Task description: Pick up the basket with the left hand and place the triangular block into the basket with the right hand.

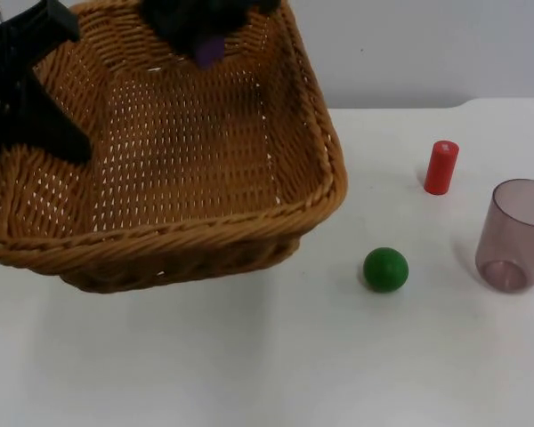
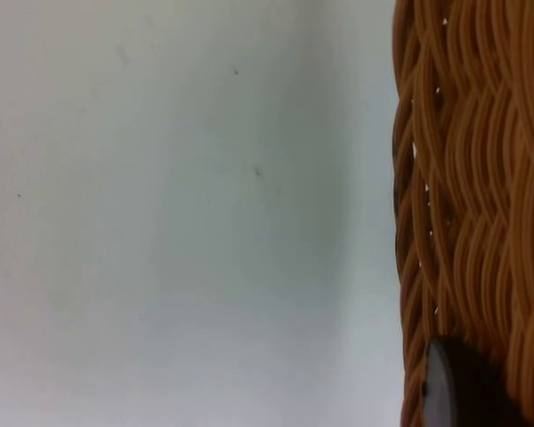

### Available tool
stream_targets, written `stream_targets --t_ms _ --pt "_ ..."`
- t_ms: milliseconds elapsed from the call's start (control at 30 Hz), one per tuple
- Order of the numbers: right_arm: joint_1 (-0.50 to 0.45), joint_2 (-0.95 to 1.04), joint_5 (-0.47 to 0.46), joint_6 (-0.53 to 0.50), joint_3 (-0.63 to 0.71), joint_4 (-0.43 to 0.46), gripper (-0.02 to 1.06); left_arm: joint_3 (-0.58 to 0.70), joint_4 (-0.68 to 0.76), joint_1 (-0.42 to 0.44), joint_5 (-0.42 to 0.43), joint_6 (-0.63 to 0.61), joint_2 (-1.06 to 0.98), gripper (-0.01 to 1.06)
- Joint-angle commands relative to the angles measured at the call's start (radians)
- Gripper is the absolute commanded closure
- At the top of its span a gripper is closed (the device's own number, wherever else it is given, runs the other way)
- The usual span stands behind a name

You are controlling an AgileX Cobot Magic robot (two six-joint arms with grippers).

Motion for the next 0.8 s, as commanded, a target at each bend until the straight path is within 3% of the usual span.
stream_targets --t_ms 0,67,200,300,333,467,733,767 --pt "0.002 0.012 -0.001 -0.006 -0.011 -0.005 1.04 -0.013 -0.037 -0.008 0.005 0.004 -0.005 1.05" --pt "0.002 0.033 0.001 -0.006 -0.011 -0.005 1.03 -0.013 -0.037 -0.008 0.005 0.004 -0.005 1.05" --pt "0.002 0.051 0.001 -0.002 -0.011 -0.007 0.90 -0.013 -0.037 -0.008 0.005 0.004 -0.005 1.05" --pt "0.002 0.053 0.001 -0.002 -0.011 -0.007 0.53 -0.013 -0.034 -0.008 0.005 0.004 -0.005 1.05" --pt "0.002 0.053 0.001 -0.002 -0.011 -0.007 0.53 -0.013 -0.034 -0.008 0.005 0.004 -0.005 1.05" --pt "0.002 0.045 0.003 -0.010 -0.011 -0.009 0.02 -0.013 -0.032 -0.008 0.005 0.004 -0.005 1.05" --pt "0.002 -0.045 0.008 -0.013 -0.011 -0.016 0.00 -0.013 -0.025 -0.008 0.001 0.004 -0.005 1.05" --pt "0.000 -0.087 0.014 -0.011 -0.011 -0.050 0.00 -0.013 -0.017 -0.008 -0.001 0.004 -0.005 1.05"
